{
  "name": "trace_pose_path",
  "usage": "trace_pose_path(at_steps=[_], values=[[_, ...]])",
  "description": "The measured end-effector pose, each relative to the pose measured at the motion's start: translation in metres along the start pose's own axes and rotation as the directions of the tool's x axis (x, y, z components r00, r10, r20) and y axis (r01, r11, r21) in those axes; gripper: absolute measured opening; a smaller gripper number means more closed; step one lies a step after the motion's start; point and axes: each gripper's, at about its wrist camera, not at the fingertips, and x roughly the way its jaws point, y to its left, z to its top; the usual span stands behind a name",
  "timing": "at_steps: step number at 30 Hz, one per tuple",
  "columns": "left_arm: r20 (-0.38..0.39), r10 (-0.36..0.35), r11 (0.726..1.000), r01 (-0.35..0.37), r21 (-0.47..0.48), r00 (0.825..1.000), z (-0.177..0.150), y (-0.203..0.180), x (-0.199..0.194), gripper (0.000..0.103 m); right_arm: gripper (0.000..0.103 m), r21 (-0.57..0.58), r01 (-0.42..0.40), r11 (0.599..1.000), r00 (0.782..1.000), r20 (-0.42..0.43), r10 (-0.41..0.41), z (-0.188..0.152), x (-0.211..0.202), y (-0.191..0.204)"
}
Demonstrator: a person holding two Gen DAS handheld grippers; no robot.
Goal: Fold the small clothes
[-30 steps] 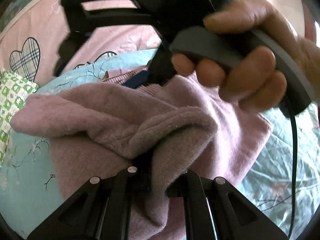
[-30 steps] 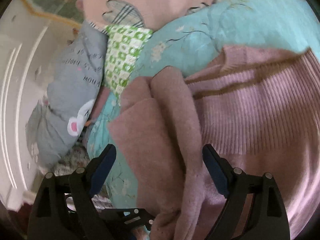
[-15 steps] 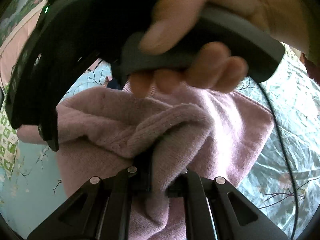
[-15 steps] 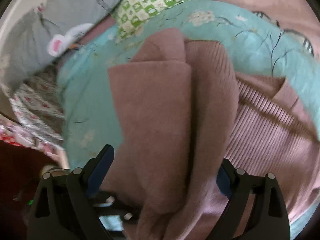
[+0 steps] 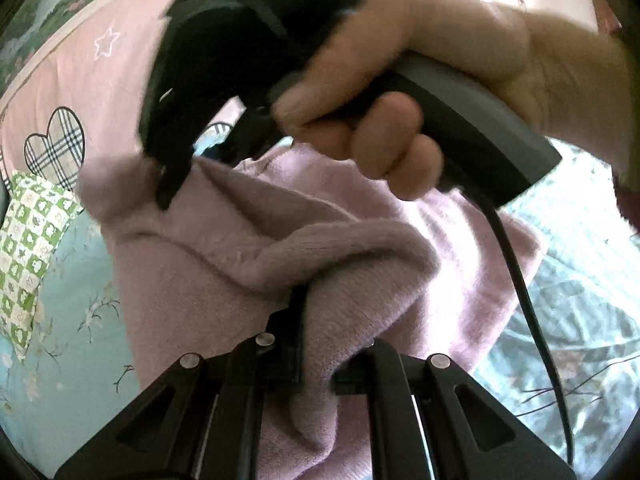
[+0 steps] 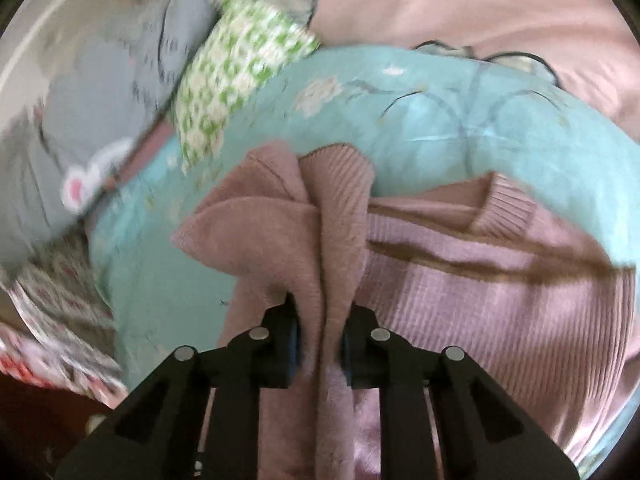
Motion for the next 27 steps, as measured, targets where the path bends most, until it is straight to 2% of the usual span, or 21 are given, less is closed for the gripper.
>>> trace_pose_path(at_steps=[4,7,12,17,22,25,27], values=[[0.048,-0.062,0.998,0.062,-0.003,0.997,0.023,-0.003,-0.020,0.007,0.017,0.077,-0.068,0.995,0.992,0.111,0.059,-0.010,-0.043,-0.017],[0.063,-0.151,0.988,0.153,-0.020,0.987,0.041,-0.015,-0.023,0.007,0.017,0.119,-0.097,0.988,0.982,0.172,0.076,-0.017,-0.072,-0.034],[0.022,-0.246,0.968,0.247,-0.051,0.969,0.050,-0.038,-0.001,0.007,0.017,0.253,-0.090,0.963,0.975,0.221,0.033,-0.047,-0.100,-0.084],[-0.046,-0.250,0.967,0.247,-0.062,0.967,0.044,-0.052,0.030,0.007,0.017,0.321,-0.083,0.943,0.976,0.218,0.012,-0.069,-0.093,-0.119],[-0.077,-0.267,0.961,0.259,-0.095,0.961,0.043,-0.047,0.045,0.007,0.017,0.350,-0.102,0.931,0.970,0.242,0.015,-0.081,-0.092,-0.136],[-0.085,-0.270,0.960,0.261,-0.096,0.959,0.051,-0.041,0.043,0.010,0.024,0.405,-0.117,0.907,0.966,0.257,0.010,-0.088,-0.096,-0.146],[-0.092,-0.278,0.958,0.269,-0.099,0.956,0.046,-0.037,0.043,0.016,0.024,0.429,-0.092,0.898,0.958,0.285,-0.038,-0.095,-0.106,-0.150]])
